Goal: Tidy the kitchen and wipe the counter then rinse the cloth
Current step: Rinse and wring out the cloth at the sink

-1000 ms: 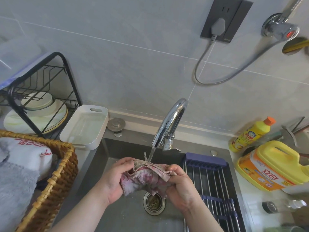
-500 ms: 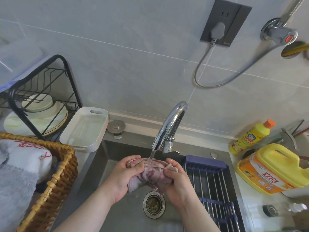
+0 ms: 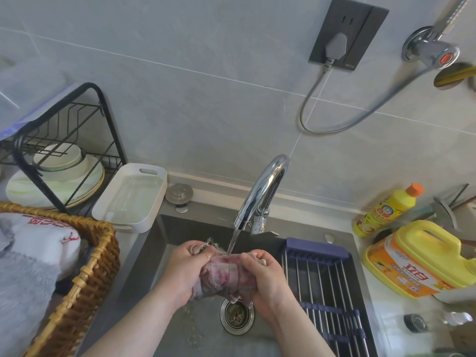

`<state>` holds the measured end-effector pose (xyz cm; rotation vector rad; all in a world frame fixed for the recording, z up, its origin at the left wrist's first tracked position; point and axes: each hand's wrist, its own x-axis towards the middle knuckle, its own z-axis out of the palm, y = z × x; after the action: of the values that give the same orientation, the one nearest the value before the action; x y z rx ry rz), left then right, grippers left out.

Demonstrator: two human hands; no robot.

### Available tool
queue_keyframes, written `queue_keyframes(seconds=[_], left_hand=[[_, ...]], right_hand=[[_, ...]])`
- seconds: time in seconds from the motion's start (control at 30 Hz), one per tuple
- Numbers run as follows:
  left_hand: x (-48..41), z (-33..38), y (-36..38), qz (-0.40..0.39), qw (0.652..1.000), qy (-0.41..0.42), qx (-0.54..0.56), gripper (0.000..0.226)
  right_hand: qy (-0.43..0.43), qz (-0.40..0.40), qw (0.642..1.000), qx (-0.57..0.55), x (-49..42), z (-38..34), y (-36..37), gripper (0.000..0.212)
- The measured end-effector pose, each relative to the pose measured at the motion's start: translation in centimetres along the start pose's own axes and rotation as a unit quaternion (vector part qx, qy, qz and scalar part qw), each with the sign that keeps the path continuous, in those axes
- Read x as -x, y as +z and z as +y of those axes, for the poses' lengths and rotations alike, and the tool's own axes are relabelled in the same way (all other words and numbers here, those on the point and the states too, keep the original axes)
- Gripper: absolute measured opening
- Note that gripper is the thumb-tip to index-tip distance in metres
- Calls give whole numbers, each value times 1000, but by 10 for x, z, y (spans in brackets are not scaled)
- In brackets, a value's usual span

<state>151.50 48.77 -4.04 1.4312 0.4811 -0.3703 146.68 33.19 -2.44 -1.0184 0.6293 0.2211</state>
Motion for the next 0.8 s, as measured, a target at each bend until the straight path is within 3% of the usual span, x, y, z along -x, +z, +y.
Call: queue_keyframes(seconds=[0.1, 0.23, 0.3, 0.4, 0.5, 0.6, 0.7, 0.8], left_hand=[[4, 5, -8, -62, 994, -42, 85, 13], [7, 12, -15, -127, 965, -105, 203, 25], [6, 13, -19, -136, 958, -123, 219, 26], [7, 18, -15, -145, 972, -109, 148, 17], [9, 17, -8, -109, 993, -45, 19, 17], [7, 11, -2, -74, 997, 1, -31, 8], [7, 10, -4, -82, 996, -23, 22, 12], [7, 9, -7, -82, 995, -31, 40, 12]], right_hand=[[-7, 6, 1000, 18, 0, -4, -3, 9], [-5, 3, 998, 68, -3, -11, -9, 16], [-5, 1, 999, 35, -4, -11, -11, 24], [-1, -24, 999, -36, -5, -10, -15, 28], [9, -21, 999, -39, -7, -5, -16, 26], [-7, -3, 998, 64, -7, -1, -10, 18], [13, -7, 970, 244, -3, -3, 0, 26], [26, -6, 963, 270, -5, -4, 3, 19]])
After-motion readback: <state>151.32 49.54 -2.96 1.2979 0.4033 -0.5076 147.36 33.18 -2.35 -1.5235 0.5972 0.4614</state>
